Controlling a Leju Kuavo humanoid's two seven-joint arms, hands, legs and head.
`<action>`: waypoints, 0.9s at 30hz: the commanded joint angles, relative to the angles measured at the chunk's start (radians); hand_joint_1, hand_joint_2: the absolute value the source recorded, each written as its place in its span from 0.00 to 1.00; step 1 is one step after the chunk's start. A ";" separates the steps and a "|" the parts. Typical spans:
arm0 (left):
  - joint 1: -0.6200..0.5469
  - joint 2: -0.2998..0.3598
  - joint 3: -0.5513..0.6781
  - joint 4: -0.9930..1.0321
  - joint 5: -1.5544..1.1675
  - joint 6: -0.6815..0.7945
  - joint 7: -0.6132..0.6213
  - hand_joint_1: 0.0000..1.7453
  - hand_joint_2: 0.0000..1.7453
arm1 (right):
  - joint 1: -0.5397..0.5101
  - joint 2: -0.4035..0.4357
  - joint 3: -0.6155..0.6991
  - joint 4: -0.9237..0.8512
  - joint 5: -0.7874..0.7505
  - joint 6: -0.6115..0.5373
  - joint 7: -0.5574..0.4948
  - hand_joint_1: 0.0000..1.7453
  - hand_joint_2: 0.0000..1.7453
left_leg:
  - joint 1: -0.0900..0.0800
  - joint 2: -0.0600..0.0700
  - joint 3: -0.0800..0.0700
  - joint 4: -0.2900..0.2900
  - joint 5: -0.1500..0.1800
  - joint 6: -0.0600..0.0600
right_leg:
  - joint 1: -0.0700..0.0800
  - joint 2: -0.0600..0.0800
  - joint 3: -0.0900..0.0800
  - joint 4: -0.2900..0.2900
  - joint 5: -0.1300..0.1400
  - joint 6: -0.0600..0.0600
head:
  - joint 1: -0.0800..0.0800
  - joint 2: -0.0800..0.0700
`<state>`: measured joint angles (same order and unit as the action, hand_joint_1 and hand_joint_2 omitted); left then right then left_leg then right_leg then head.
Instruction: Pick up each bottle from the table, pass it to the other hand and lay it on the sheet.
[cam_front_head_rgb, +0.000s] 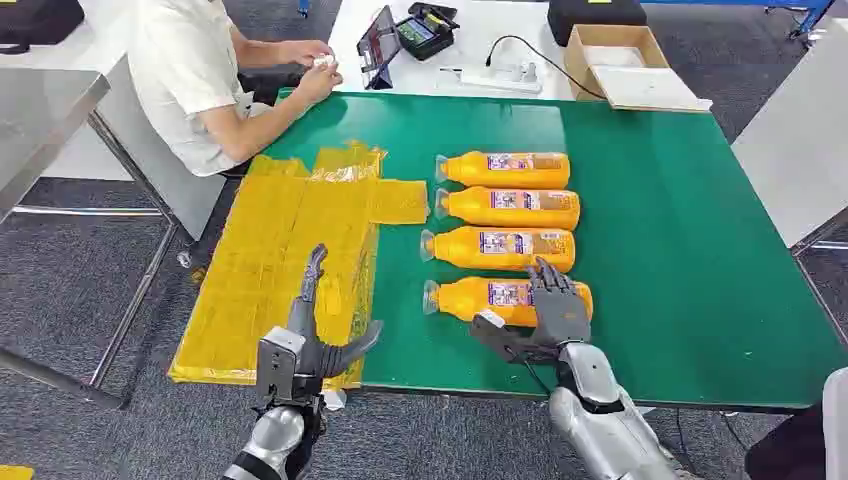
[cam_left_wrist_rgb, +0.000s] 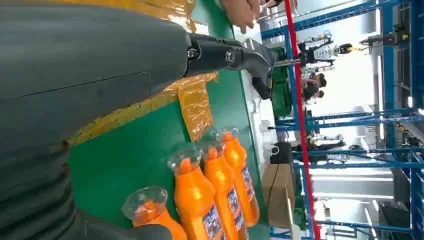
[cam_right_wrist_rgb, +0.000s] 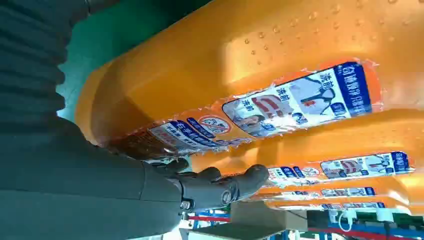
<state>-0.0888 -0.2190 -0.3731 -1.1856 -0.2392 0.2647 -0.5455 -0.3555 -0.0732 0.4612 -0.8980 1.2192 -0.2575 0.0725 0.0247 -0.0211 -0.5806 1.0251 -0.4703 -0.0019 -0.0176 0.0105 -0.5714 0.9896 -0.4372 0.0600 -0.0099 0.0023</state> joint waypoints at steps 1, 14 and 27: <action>-0.017 0.006 0.026 0.034 -0.004 -0.008 0.009 0.00 1.00 | -0.037 -0.020 0.011 0.086 0.014 0.064 0.036 0.00 1.00 | 0.000 0.003 0.003 -0.001 0.000 0.002 | 0.000 0.000 0.002 -0.002 0.001 -0.002 | 0.000 0.000; -0.010 0.008 0.041 0.019 -0.009 -0.006 0.013 0.00 1.00 | 0.070 -0.109 -0.026 0.138 -0.022 0.126 0.039 1.00 1.00 | 0.000 -0.004 0.005 -0.002 0.001 0.001 | 0.001 -0.005 0.006 -0.003 0.000 -0.001 | 0.000 0.000; -0.002 0.004 0.052 0.020 -0.006 -0.005 0.011 0.00 1.00 | 0.145 -0.151 -0.118 0.061 -0.001 0.182 0.046 1.00 1.00 | 0.000 -0.005 0.012 -0.003 0.004 0.003 | 0.001 -0.008 0.011 -0.007 0.003 -0.003 | 0.000 0.000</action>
<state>-0.0754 -0.2190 -0.3471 -1.1864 -0.2495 0.2644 -0.5341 -0.3147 -0.1964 0.4051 -0.8797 1.2200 -0.1316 0.1110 0.0246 -0.0221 -0.5646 1.0250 -0.4717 -0.0014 -0.0173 0.0099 -0.5638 0.9854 -0.4378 0.0602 -0.0099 0.0023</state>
